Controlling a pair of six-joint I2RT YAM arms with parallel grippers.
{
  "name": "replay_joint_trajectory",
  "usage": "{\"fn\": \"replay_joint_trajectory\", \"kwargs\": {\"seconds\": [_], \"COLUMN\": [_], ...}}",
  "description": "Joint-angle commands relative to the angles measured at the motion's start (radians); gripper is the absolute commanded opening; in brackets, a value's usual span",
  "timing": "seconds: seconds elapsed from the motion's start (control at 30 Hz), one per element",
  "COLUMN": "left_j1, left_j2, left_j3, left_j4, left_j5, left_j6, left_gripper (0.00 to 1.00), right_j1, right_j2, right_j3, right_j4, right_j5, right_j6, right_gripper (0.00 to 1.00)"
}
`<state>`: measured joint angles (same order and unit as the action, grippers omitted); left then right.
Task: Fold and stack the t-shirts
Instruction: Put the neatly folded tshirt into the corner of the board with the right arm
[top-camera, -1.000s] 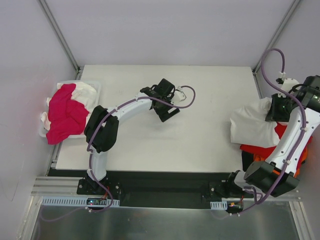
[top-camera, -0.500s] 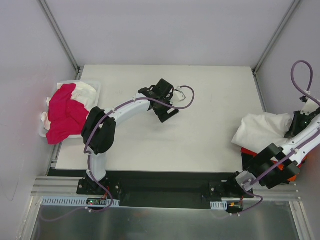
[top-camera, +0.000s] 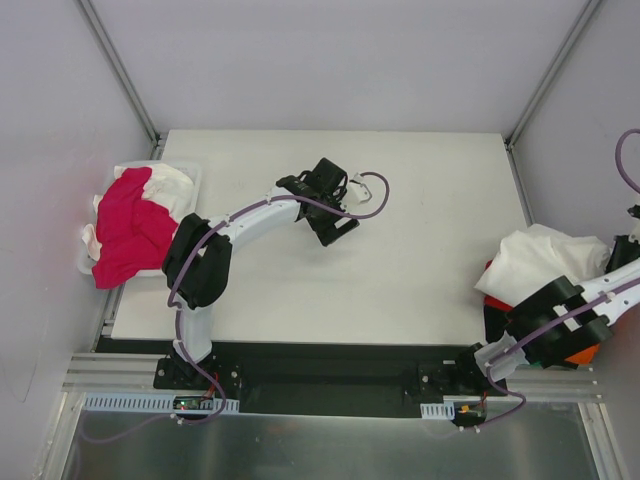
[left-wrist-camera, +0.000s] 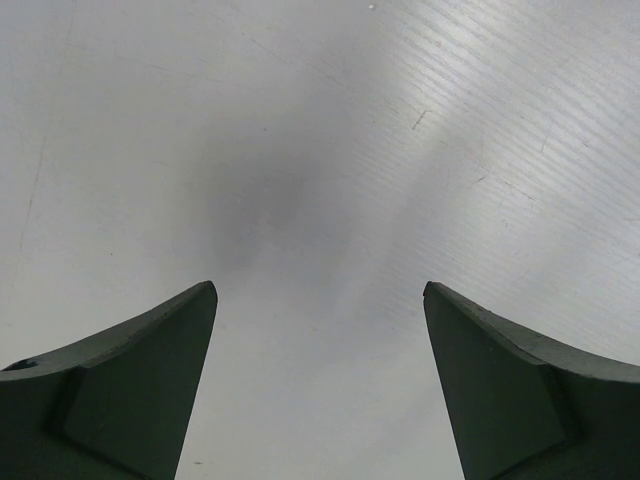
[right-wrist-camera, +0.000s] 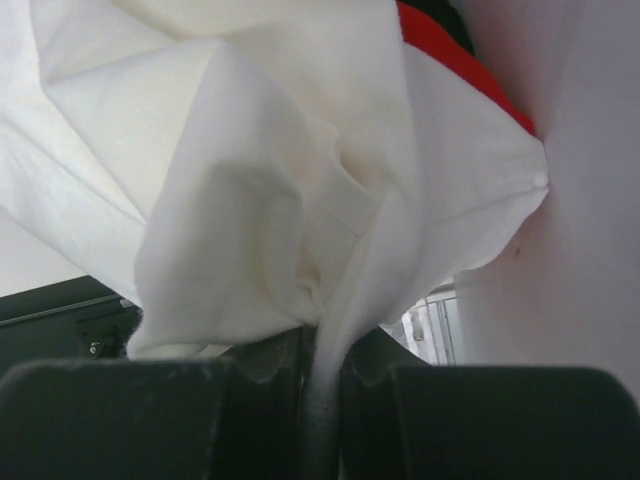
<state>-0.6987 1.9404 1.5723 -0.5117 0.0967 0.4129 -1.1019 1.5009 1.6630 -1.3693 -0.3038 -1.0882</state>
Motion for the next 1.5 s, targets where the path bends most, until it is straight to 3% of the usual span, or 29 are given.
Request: {"fn": "replay_joint_trajectory", "kwargs": {"seconds": [0.0, 0.23, 0.5, 0.67, 0.73, 0.8, 0.83, 1.1, 1.3, 1.47], "left_j1": [0.004, 0.002, 0.004, 0.004, 0.004, 0.004, 0.002, 0.005, 0.005, 0.016], "left_j2": [-0.043, -0.046, -0.047, -0.047, -0.047, -0.046, -0.046, -0.040, -0.049, -0.051], "left_j3": [0.006, -0.003, -0.001, 0.005, 0.003, 0.002, 0.002, 0.002, 0.003, 0.020], "left_j4": [0.001, 0.002, 0.002, 0.001, 0.001, 0.002, 0.002, 0.002, 0.016, 0.027], "left_j5": [0.023, 0.020, 0.018, 0.015, 0.017, 0.015, 0.014, 0.020, 0.003, 0.000], "left_j6": [0.007, 0.003, 0.001, 0.001, 0.000, -0.003, -0.003, -0.010, -0.009, -0.016], "left_gripper": [0.85, 0.85, 0.85, 0.86, 0.86, 0.86, 0.86, 0.86, 0.86, 0.86], "right_j1": [-0.032, -0.033, -0.032, -0.032, -0.029, -0.024, -0.016, 0.068, 0.247, 0.393], "right_j2": [0.007, 0.076, 0.019, 0.016, 0.001, -0.014, -0.024, -0.132, -0.284, -0.317], "right_j3": [0.127, 0.244, 0.012, -0.034, -0.039, -0.043, -0.046, -0.014, -0.008, 0.020], "right_j4": [-0.205, -0.205, -0.077, -0.065, -0.060, -0.039, -0.033, -0.004, 0.094, 0.133], "right_j5": [0.061, 0.127, 0.126, 0.094, 0.081, 0.081, 0.087, 0.143, 0.279, 0.397], "right_j6": [-0.049, -0.059, -0.075, -0.072, -0.067, -0.059, -0.056, -0.007, 0.065, 0.103], "right_gripper": [0.01, 0.01, 0.01, 0.25, 0.49, 0.62, 0.77, 0.84, 0.94, 1.00]}}
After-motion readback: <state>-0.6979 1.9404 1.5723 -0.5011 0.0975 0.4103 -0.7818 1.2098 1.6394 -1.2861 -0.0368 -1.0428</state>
